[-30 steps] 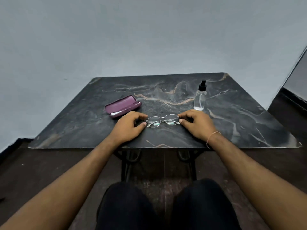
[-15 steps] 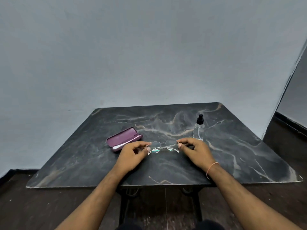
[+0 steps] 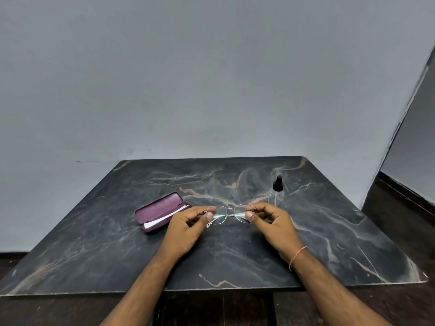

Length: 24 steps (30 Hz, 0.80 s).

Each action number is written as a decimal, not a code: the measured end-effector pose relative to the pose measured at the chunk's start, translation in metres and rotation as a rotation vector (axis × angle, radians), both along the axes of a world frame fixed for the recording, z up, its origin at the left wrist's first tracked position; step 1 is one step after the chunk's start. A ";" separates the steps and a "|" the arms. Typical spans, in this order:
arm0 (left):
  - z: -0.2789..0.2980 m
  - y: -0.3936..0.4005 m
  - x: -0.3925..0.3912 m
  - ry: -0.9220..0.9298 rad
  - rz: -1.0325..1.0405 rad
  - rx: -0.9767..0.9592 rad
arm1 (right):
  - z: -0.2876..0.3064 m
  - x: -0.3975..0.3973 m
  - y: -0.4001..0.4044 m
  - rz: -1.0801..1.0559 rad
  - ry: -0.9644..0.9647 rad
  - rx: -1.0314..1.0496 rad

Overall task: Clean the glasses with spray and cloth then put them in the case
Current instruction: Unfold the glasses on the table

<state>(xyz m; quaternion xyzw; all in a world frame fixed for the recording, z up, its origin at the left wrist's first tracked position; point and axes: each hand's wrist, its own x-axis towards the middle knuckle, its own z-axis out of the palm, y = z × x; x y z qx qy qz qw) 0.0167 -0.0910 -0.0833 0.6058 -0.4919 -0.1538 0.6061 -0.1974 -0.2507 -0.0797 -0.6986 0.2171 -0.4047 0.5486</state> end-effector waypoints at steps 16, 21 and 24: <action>-0.002 0.005 -0.006 -0.464 0.234 -0.198 | -0.003 -0.002 0.003 -0.042 -0.047 -0.058; -0.003 0.006 -0.008 -0.562 0.259 -0.181 | 0.001 -0.002 0.007 -0.041 -0.075 -0.036; -0.002 0.007 -0.011 -0.568 0.230 -0.152 | 0.002 -0.003 0.008 -0.049 -0.073 -0.050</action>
